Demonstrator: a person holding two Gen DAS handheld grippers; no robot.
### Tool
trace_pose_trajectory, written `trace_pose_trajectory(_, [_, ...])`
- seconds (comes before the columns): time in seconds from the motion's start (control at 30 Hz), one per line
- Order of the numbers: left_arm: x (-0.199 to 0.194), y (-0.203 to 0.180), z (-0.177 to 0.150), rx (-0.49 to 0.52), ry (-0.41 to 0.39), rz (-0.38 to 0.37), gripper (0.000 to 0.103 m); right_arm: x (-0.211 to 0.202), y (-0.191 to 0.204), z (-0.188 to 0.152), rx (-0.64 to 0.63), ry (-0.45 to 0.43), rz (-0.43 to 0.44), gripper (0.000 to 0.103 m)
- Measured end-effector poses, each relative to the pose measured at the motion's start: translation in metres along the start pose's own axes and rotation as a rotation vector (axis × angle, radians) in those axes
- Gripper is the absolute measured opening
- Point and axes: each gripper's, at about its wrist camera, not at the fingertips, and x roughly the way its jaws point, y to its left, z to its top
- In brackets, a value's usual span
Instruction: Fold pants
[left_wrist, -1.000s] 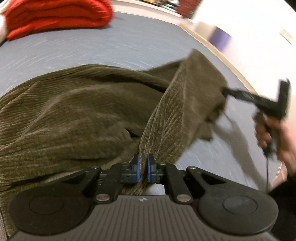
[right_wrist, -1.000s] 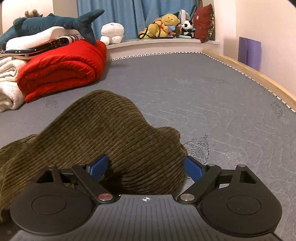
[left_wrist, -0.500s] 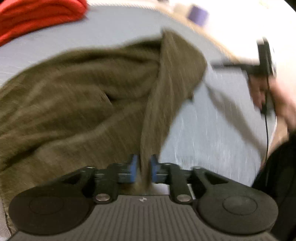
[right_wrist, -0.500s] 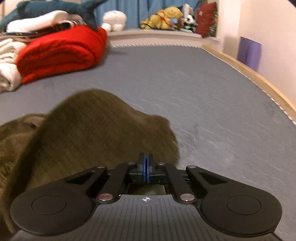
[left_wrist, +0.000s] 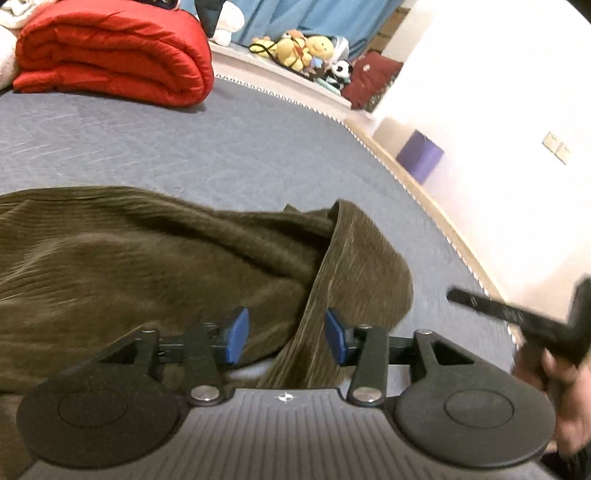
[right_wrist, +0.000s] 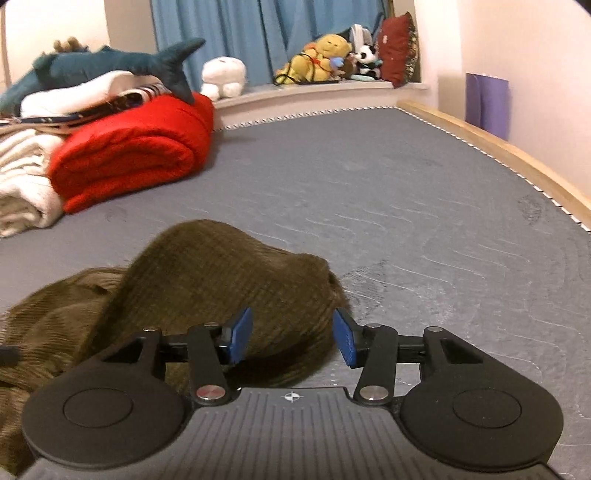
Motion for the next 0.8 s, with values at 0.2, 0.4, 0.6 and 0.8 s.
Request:
trace_pose_trajectory(0.2, [0.044, -0.009, -0.003, -0.011, 0.019, -0.019, 0.053, -0.009, -0.013, -0.002, -0.005, 0.016, 0.041, 0.051])
trace_pose_trajectory(0.4, [0.052, -0.024, -0.019, 0.117, 0.076, -0.085, 0.009, -0.013, -0.034, 0.0, 0.071, 0.023, 0.068, 0.051])
trace_pose_trajectory(0.6, [0.051, -0.062, -0.052, 0.232, 0.266, -0.3, 0.007, -0.015, -0.037, 0.001, 0.08, 0.016, 0.07, 0.051])
trace_pose_trajectory(0.8, [0.062, -0.092, -0.101, 0.48, 0.454, -0.217, 0.01, -0.009, -0.03, -0.003, 0.076, 0.037, 0.103, 0.055])
